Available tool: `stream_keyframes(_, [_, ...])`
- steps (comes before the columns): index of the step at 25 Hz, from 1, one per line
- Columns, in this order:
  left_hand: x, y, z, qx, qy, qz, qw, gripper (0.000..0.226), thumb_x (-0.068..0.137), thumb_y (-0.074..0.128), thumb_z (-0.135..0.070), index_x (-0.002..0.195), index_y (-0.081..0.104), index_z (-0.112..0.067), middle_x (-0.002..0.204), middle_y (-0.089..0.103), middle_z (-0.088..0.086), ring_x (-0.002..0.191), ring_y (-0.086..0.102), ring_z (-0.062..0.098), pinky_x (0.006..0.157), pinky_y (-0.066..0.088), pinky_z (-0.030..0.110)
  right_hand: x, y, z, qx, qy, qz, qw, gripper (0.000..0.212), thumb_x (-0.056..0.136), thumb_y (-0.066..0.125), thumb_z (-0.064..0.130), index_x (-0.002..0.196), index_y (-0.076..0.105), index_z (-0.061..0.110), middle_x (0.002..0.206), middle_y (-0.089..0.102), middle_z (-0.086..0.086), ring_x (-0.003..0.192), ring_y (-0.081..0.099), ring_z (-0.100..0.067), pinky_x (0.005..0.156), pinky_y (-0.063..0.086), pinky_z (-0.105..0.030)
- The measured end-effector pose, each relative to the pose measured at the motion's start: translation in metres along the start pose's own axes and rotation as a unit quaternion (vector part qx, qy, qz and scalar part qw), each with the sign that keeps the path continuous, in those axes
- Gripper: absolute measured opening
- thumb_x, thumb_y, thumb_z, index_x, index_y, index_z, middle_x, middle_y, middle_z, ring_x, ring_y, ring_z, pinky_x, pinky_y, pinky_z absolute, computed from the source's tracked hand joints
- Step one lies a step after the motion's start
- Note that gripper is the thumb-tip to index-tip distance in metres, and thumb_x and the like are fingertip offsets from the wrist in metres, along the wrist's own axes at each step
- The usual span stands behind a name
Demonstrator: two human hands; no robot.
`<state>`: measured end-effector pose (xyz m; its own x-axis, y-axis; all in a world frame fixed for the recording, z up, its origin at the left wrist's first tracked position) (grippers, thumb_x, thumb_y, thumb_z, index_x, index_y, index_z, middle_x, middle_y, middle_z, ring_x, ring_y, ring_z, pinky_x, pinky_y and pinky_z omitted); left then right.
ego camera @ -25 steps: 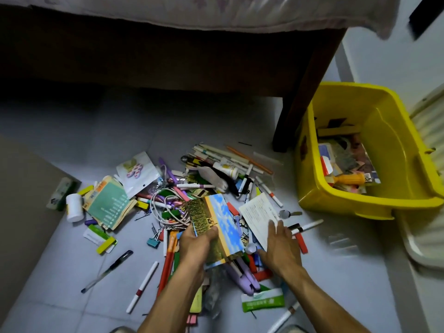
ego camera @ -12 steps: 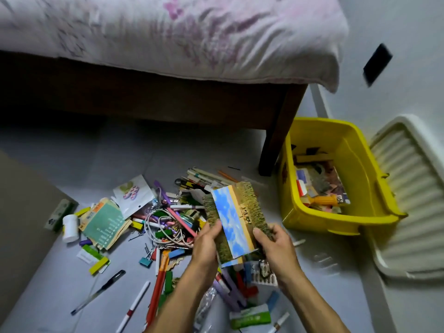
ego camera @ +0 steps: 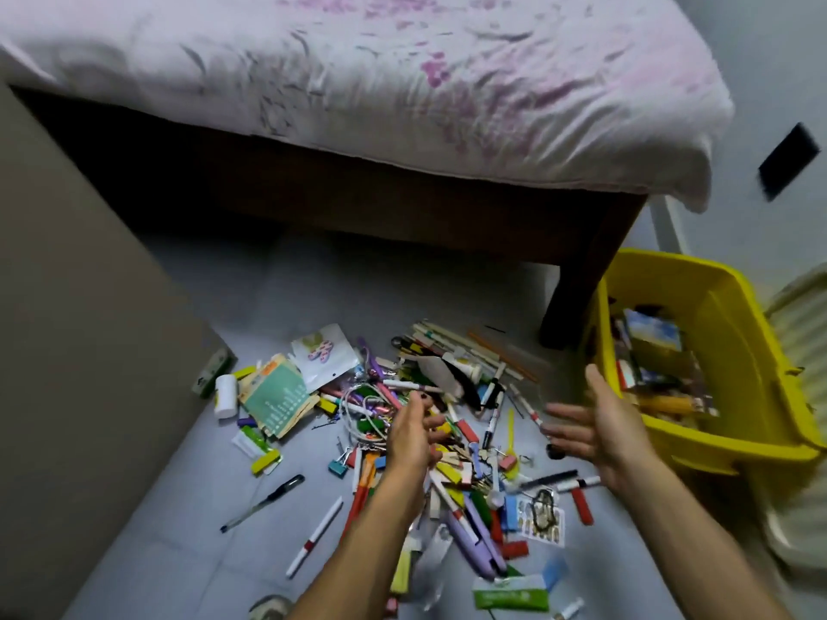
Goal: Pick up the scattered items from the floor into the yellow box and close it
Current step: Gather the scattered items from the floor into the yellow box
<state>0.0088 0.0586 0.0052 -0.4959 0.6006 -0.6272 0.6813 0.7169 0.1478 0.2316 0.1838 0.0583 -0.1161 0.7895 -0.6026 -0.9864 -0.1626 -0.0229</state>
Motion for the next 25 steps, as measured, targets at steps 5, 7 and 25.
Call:
stream_keyframes(5, [0.038,-0.098,-0.002,0.050,0.000,-0.133,0.990,0.017,0.099,0.052,-0.028,0.097,0.066,-0.019,0.096,0.071,0.006,0.081,0.061,0.022,0.069,0.046,0.032,-0.008,0.133,-0.058,-0.170,0.030,0.166,0.971,0.023,0.100,0.054,0.028,0.108,0.062,0.008,0.089,0.074,-0.016,0.062,0.066,-0.027,0.053,0.052,-0.033])
stream_keyframes(7, [0.064,-0.140,-0.004,0.082,-0.011,-0.176,0.981,0.011,0.094,0.057,-0.025,0.099,0.066,-0.020,0.106,0.069,0.007,0.092,0.062,0.025,0.081,0.050,0.035,0.002,0.183,-0.063,-0.274,0.003,0.210,0.939,0.017,0.099,0.055,0.024,0.102,0.065,0.010,0.087,0.074,-0.012,0.059,0.064,-0.021,0.053,0.049,-0.031])
stream_keyframes(25, [0.217,-0.312,0.000,0.096,-0.010,-0.394,0.914,0.033,0.077,0.080,-0.021,0.101,0.058,-0.024,0.102,0.072,0.001,0.080,0.068,0.016,0.070,0.053,0.028,0.180,0.385,-0.089,-0.489,-0.195,0.087,0.846,0.050,0.082,0.064,0.013,0.130,0.051,0.015,0.122,0.064,-0.010,0.105,0.062,-0.031,0.086,0.052,-0.036])
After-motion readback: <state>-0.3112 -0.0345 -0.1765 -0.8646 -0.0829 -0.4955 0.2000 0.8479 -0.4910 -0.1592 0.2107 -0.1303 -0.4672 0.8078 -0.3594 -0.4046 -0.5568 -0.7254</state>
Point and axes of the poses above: each hand's wrist, its own x-axis towards the middle knuckle, its own y-axis out of the palm, z = x × y, the point moved 10 cm from there along x, towards the middle knuckle
